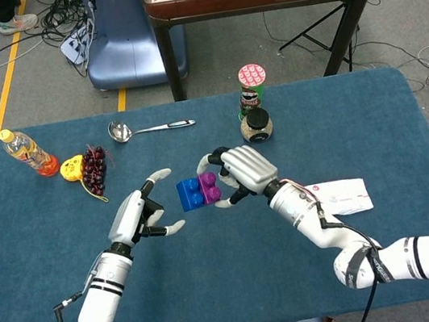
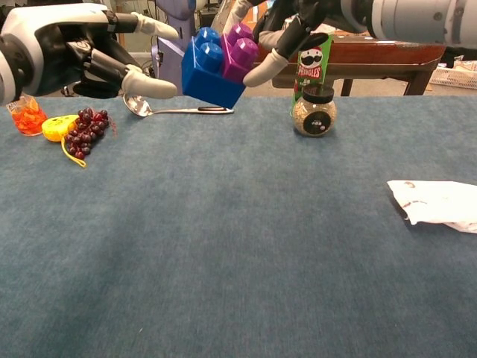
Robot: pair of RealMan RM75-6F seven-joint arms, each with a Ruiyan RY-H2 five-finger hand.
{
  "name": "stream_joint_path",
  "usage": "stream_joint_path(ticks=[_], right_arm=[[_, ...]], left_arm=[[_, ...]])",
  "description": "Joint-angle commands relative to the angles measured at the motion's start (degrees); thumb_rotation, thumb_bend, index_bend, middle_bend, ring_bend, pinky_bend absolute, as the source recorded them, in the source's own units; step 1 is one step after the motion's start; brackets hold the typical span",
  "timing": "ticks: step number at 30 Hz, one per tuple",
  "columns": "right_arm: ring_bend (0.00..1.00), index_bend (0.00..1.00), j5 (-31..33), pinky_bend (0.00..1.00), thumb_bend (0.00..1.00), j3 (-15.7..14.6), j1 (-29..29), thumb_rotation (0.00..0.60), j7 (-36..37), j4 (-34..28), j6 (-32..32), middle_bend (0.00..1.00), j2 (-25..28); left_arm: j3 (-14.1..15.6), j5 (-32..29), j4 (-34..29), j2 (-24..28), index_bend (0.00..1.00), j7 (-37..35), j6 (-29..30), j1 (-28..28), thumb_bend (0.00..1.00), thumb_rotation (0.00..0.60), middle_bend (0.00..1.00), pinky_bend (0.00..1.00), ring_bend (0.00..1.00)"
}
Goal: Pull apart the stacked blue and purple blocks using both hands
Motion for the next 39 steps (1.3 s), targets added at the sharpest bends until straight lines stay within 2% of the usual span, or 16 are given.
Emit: stream_joint_path(ticks=[1,13,22,25,35,39], right_arm=[[1.00,0.60,2.0,1.00,0.38,0.4,1.2,0.600,-1.5,-0.3,0.5,1.00,-0.5],[1.00,0.60,3.5,1.00,0.38,-0.1,2.4,0.600,-2.5,0.1,0.9,1.00,-1.3],[1.00,0.60,3.3,1.00,0.38,-0.2,2.8,0.600,-2.2,0.5,0.8,1.00,-2.1],[1.00,0.60,3.1,1.00,0.38,-0.2,2.9,0.600,-2.0,0.6,0.9,1.00,-2.3],[1.00,0.61,2.6,1.00,0.39,-0.4,2.9,0.600,-1.4,1.3,0.8,1.00,-3.0],[1.00,0.61,2.3,1.00,0.39,-0.4,2.9,0.600,-1.0,1.8,0.7,1.00,-3.3]], left_arm=[[-0.3,-1.7,0.7,-1.6,0.17,0.9,1.5,-1.0,0.00,0.600,1.00,1.00,1.00],[-0.7,-4.2,1.6,-3.5,0.14,1.3,3.3,-2.2,0.00,0.600,1.00,1.00,1.00],[-0.5,-4.5,1.9,-4.2,0.19,1.4,3.6,-2.7,0.00,0.600,1.00,1.00,1.00],[-0.4,-4.4,2.1,-4.5,0.24,1.4,4.0,-2.7,0.00,0.600,1.00,1.00,1.00],[0.0,-2.9,2.7,-5.4,0.52,0.4,5.2,-2.3,0.00,0.600,1.00,1.00,1.00],[-0.1,-2.1,3.0,-5.9,0.59,0.1,5.6,-2.2,0.00,0.600,1.00,1.00,1.00]])
